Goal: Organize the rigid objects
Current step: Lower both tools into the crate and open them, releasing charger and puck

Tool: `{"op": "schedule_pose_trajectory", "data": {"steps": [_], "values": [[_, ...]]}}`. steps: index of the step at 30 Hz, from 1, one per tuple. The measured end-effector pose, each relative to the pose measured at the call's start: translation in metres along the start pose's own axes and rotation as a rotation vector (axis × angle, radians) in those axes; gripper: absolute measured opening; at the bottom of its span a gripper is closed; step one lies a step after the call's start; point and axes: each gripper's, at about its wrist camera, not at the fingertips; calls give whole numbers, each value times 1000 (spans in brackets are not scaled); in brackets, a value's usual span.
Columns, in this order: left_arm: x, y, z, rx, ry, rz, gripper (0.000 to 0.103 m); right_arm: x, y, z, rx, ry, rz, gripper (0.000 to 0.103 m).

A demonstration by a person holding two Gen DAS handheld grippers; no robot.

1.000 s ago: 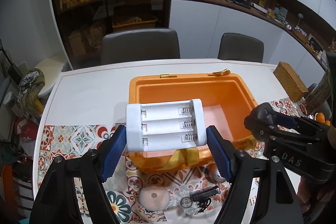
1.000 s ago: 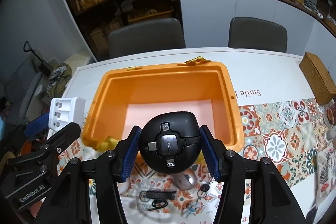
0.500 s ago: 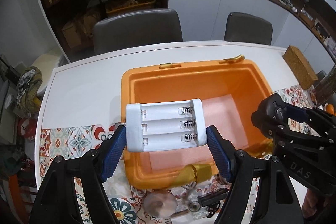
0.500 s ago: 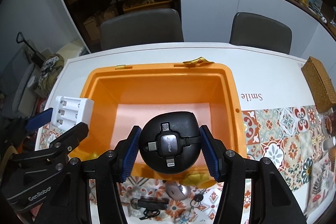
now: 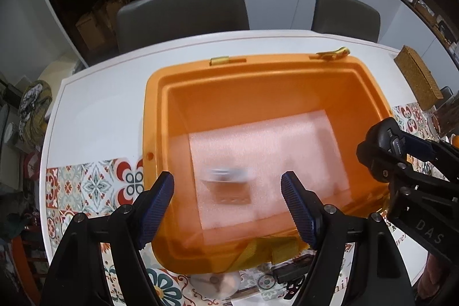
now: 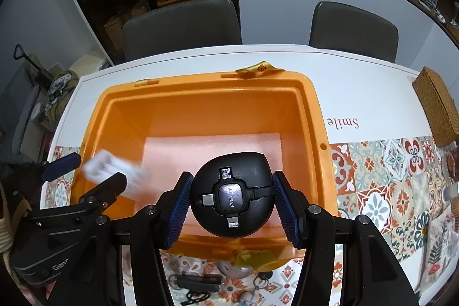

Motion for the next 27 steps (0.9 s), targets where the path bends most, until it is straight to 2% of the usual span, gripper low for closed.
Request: {"op": "schedule_pose_trajectory", "data": {"steps": [4, 14, 21, 23, 24, 27], "values": [[-4, 2, 6, -20, -15, -11, 79, 1, 0, 0, 2, -6, 4, 56], [-25, 4, 28, -60, -115, -79, 95, 3, 0, 5, 1, -20, 9, 56], [-32, 11, 35, -74, -112, -61, 95, 4, 3, 6, 1, 4, 12, 56], [-36, 13, 35, -77, -118, -70, 95, 2, 4, 6, 3, 5, 5, 61], [-38, 15, 35, -78, -125, -73, 95, -1, 4, 7, 0, 9, -7, 67], [-48, 19, 34, -78, -138, -93, 95, -11, 4, 10, -23, 32, -42, 68]]}}
Point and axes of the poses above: each gripper's, at about its wrist camera, not at the fingertips, and x roughly the way its jaws point, z to its left, y to its underside, and after that the axes turned 15 degrees about -z, right-handed
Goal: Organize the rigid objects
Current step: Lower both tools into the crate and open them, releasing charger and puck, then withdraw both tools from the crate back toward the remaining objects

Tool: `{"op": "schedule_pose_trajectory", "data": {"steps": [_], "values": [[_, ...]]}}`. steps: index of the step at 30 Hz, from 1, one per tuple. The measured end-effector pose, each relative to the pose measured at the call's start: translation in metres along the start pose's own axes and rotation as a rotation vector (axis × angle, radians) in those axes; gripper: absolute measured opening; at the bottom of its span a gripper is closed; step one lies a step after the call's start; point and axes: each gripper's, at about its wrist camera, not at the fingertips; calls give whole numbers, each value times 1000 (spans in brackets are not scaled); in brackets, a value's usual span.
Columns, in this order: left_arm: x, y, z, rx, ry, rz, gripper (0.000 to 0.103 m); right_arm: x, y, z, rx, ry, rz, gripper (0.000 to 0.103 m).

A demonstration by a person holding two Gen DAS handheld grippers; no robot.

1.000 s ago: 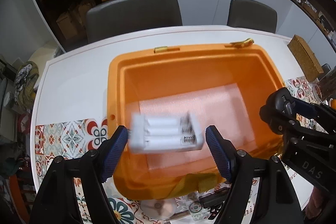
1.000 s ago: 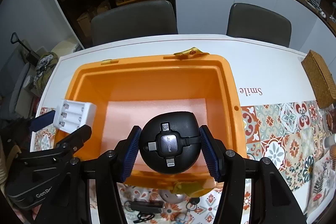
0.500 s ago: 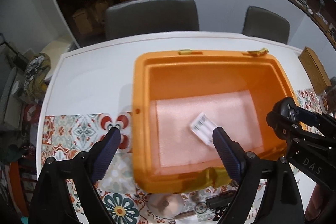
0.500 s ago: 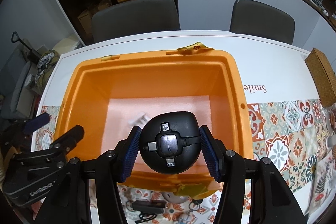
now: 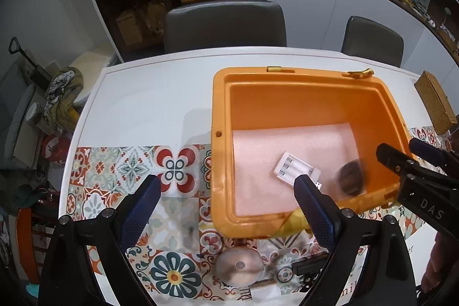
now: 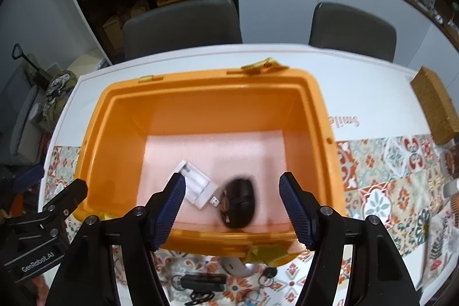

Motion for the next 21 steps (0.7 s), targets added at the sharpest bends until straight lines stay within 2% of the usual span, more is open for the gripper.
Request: {"op": "schedule_pose_trajectory", "data": {"steps": [7, 14, 21], "values": [[-27, 9, 6, -33, 16, -38, 96, -36, 11, 4, -1, -17, -54, 68], [-56, 18, 9, -49, 1, -92, 99, -62, 28, 5, 14, -37, -81, 68], [-74, 38, 15, -91, 6, -91, 100, -78, 47, 2, 36, -59, -83, 68]]}}
Point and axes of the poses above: each gripper's, at about its wrist camera, not at the fingertips, and x roughly the way its jaws point, z to its left, y to its underside, and after that the axes turned 15 degrees about -z, right-handed
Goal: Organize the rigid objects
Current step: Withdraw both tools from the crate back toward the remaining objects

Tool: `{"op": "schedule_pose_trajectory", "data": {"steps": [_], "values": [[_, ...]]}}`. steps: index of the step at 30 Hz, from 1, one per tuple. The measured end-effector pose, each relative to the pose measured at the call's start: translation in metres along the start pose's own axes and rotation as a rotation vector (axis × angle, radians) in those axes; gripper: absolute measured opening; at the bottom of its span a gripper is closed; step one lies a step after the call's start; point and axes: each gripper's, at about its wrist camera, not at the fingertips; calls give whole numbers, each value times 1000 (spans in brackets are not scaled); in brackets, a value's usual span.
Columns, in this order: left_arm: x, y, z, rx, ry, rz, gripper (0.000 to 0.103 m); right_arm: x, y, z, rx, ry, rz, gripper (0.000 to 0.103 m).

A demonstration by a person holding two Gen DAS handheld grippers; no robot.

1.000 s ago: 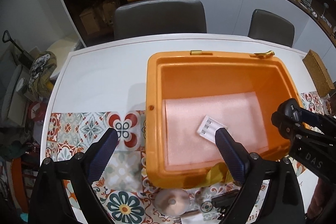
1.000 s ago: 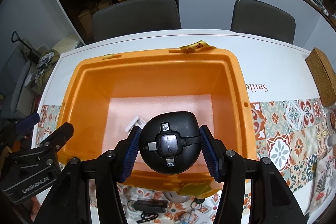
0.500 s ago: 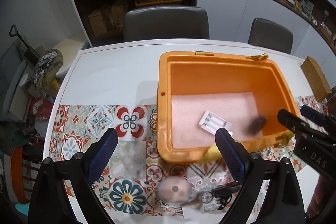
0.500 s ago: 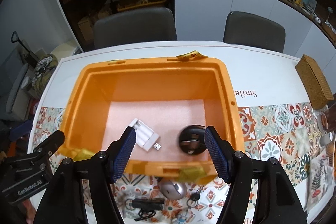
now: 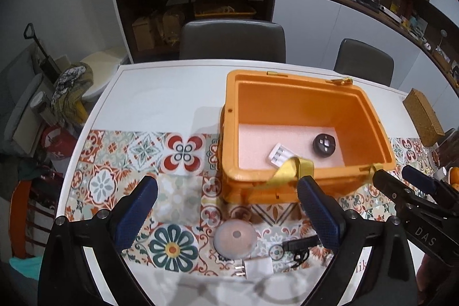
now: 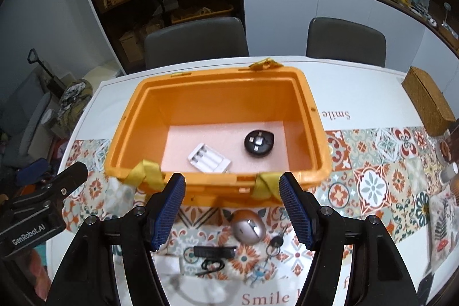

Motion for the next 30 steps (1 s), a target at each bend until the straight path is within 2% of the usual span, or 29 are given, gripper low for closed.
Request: {"op": "schedule_pose_trajectory", "data": {"steps": [12, 26, 30], "values": [[-19, 41, 0, 11, -63, 14, 100, -15, 35, 4, -28, -11, 10, 70], [-13, 85, 10, -13, -67, 97, 100, -2, 79, 8, -36, -64, 100, 73], [-11, 93, 14, -31, -69, 111, 100, 3, 86, 10, -33, -65, 116, 78]]}}
Point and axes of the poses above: each gripper's, at about its wrist camera, not at the fingertips, and x roughly the way its jaws point, z to its left, y to its underside, and after that the axes turned 15 degrees about -z, right-handed
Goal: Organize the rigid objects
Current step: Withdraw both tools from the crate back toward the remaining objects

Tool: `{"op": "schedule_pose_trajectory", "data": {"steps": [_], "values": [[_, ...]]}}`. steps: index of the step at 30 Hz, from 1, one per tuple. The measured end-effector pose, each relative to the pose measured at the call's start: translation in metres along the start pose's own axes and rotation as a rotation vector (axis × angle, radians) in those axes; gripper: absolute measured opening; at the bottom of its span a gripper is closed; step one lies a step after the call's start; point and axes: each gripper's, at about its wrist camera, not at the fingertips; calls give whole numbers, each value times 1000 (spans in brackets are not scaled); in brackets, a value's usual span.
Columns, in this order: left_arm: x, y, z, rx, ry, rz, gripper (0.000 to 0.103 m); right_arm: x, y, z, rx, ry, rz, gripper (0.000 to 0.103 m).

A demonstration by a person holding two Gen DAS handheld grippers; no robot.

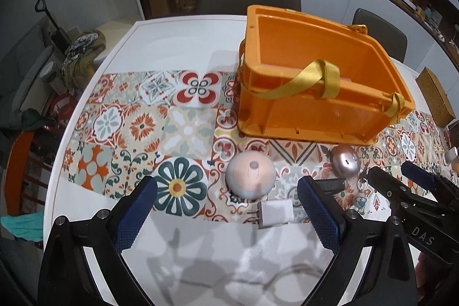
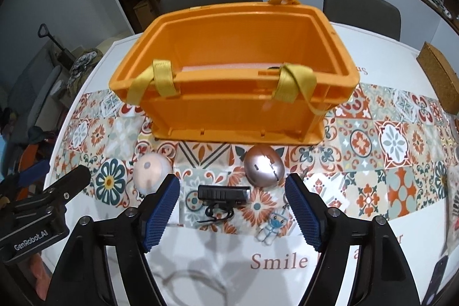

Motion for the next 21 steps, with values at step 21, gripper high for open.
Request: {"op": "schedule_pose_trajectory", "data": {"steps": [21], "values": [[34, 32, 11, -5, -35, 114, 100, 56, 27, 9, -31, -21, 133, 84]]}}
Point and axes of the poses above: each gripper's, at about its wrist camera, not at the fingertips, and x roughly the way its jaws point, z to its left, y to its underside, and after that the axes turned 15 degrees about -z, right-handed
